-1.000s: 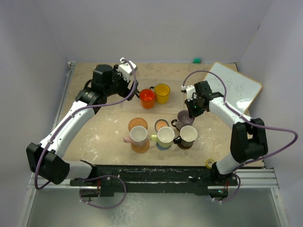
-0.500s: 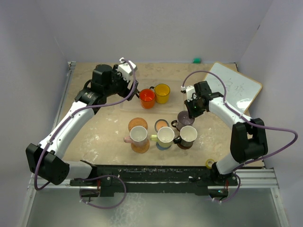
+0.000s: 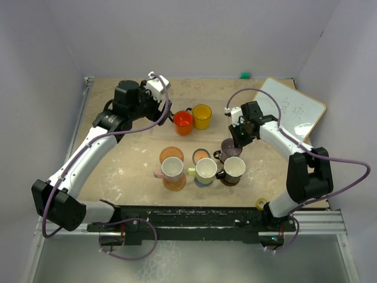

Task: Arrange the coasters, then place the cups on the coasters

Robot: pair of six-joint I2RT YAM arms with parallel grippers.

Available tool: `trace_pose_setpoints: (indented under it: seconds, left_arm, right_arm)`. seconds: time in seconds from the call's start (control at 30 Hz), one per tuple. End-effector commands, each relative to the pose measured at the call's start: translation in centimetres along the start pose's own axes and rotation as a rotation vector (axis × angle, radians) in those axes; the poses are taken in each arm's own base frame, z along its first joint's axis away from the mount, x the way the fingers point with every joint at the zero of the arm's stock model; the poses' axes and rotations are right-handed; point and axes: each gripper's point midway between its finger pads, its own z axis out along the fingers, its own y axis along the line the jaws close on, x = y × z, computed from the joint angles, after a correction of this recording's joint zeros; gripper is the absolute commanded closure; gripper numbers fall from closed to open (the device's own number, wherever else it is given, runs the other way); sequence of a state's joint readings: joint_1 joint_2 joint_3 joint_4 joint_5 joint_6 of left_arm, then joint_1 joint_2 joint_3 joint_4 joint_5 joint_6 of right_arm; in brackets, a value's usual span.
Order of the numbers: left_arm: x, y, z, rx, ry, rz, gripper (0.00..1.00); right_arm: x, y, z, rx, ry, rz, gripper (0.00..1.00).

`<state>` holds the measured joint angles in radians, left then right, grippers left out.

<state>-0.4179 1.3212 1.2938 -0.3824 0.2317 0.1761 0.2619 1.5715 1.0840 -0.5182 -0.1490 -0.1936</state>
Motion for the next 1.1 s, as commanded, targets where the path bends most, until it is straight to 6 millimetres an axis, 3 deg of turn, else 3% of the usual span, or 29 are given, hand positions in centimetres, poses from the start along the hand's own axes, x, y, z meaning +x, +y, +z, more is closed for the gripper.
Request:
trace_pose_setpoints:
  seconds: [0.0,0.33,0.73,0.93,1.07]
  left_arm:
    - [-1.6,0.1,-0.8,-0.004,-0.067,0.009,0.23]
    - [-1.5,0.3,-0.8,-0.013,-0.064,0.013,0.23]
    - [-0.8,0.6,-0.3,-0.025,-0.044,0.026,0.23]
    - [0.1,1.0,0.3,-0.036,-0.019,0.056,0.23]
    - [0.3,2.0,0.6,-0.088,-0.017,0.081,0.23]
  right_arm:
    - [-0.5,0.3,-1.1,0.004,-0.030,-0.015,0.76]
    - [-1.0,0.2,-2.4,0.017,-0.046,-0.027,0.61]
    - [-3.9,0.3,-7.0,0.036,-0.162,-0.087,0.50]
    - [-8.1,-0.6,-9.5,0.079,-0.287,-0.119,0.43]
    - [-10.6,-0.5,-9.8,0.057,-0.337,-0.117,0.39]
